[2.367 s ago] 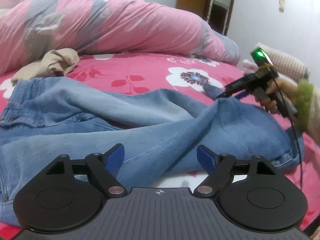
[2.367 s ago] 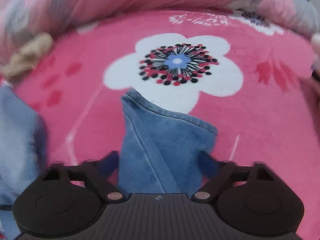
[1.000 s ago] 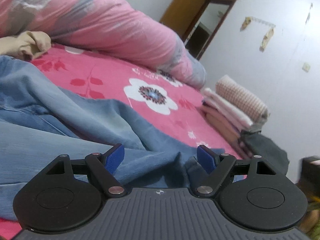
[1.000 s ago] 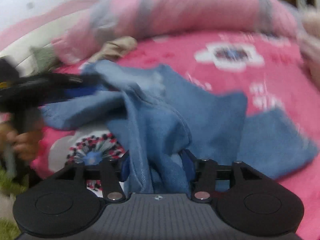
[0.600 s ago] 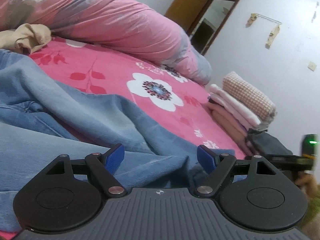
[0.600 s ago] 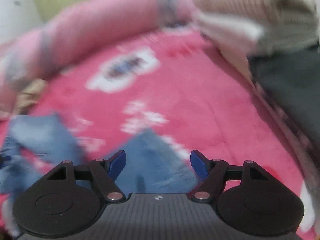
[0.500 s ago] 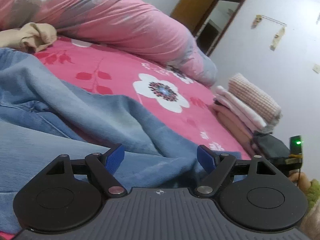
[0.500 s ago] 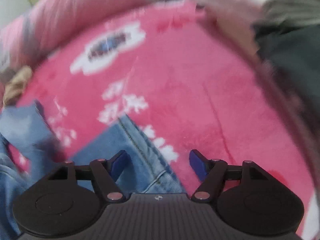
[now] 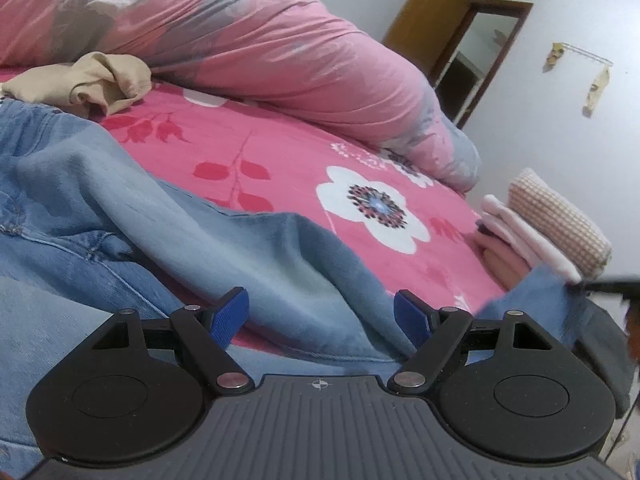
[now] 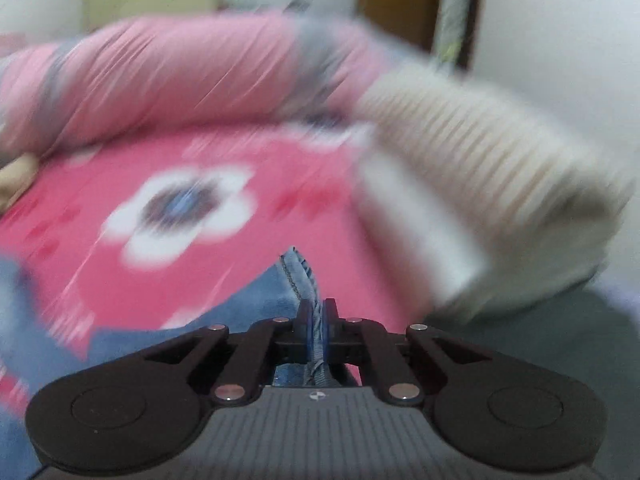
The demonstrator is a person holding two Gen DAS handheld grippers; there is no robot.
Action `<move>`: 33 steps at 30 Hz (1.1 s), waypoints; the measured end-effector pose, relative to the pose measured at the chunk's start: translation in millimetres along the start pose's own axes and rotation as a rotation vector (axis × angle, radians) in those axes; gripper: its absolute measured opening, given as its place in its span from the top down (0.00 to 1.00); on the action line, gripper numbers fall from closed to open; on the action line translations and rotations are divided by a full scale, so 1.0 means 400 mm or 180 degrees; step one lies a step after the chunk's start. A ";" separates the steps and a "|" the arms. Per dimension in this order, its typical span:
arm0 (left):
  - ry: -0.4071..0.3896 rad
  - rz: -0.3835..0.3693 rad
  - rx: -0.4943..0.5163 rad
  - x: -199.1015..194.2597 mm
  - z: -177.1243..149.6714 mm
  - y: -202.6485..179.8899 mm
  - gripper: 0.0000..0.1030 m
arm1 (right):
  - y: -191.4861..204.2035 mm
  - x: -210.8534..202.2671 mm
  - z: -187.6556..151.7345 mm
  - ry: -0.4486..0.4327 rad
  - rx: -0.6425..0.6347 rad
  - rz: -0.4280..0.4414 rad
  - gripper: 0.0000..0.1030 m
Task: Fold clothes
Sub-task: 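Lay the leg down and open the right gripper, then move the left gripper to the jeans waistband and grasp it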
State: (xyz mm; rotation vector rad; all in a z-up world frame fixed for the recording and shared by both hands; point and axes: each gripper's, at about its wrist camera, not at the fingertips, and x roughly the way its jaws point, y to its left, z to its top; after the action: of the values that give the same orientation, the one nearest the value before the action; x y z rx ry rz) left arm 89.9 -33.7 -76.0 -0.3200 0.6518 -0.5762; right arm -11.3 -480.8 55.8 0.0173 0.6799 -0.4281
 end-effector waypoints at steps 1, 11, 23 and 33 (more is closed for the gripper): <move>-0.0001 0.0015 -0.0008 0.002 0.002 0.004 0.22 | -0.021 0.005 0.031 -0.0075 0.0018 -0.0128 0.96; 0.0102 0.0131 -0.0044 0.028 -0.006 0.043 0.22 | -0.012 0.190 0.076 -0.0011 -0.0350 -0.0876 0.85; -0.0183 0.0165 -0.0275 -0.114 -0.004 0.087 0.22 | 0.114 0.123 0.114 -0.0537 -0.0683 -0.1266 0.55; -0.0688 0.0863 -0.0772 -0.423 -0.068 0.209 0.22 | 0.555 -0.011 0.213 -0.1037 -0.0987 0.1201 0.36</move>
State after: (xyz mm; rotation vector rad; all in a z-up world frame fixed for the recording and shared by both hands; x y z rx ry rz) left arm -3.9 130.6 -53.7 -0.5046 0.5447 -0.1988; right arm 123.4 -289.5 97.8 -0.2109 0.4020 0.0422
